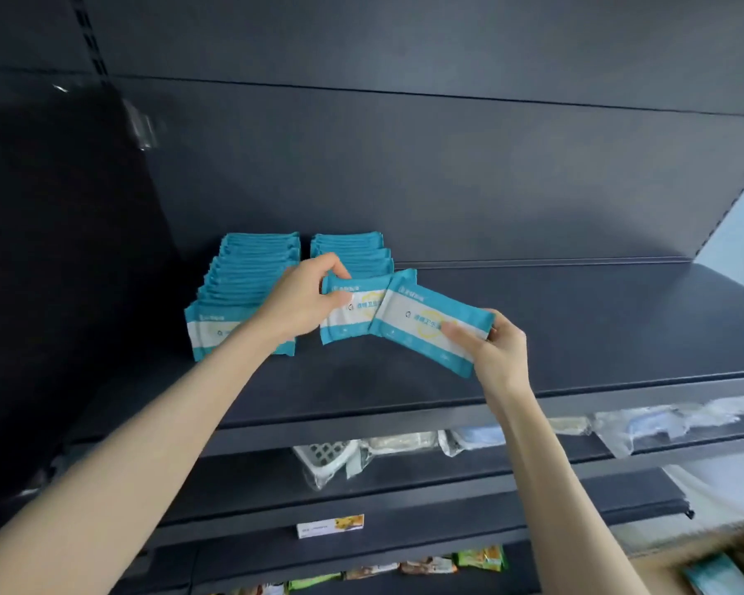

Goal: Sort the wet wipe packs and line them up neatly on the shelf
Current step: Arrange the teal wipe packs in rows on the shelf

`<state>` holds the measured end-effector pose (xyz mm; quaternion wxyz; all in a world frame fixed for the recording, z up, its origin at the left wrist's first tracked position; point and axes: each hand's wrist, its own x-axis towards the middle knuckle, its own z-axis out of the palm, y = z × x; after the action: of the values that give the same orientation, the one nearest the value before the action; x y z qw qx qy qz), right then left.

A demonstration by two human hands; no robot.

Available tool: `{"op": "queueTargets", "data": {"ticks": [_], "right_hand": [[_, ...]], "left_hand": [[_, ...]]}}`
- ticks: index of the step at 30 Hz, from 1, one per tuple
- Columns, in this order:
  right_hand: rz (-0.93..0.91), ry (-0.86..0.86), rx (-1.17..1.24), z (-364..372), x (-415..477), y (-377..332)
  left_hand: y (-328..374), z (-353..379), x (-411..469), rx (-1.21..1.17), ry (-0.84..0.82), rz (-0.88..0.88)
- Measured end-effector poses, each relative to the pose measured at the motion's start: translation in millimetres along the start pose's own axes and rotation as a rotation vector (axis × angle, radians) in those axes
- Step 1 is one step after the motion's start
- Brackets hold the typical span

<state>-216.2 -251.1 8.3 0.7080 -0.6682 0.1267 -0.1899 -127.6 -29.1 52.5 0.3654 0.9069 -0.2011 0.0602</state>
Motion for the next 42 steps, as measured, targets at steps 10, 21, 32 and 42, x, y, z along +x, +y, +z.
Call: {"op": "queueTargets", "data": {"ticks": [10,21,32,42], "right_hand": [[-0.016,-0.051,-0.160,34,64,18],[-0.150,-0.176,-0.423,63,104,39],[-0.357,-0.134,-0.754,94,107,48],[-0.548,-0.311,-0.964,86,108,53]], "left_hand": [[-29,-4,71,0.263,-0.183,-0.030],[-45,-7,84,0.377,-0.264,-0.015],[-43,2,76,0.382,-0.171,0.028],[-42,5,74,0.726,-0.108,0.198]]}}
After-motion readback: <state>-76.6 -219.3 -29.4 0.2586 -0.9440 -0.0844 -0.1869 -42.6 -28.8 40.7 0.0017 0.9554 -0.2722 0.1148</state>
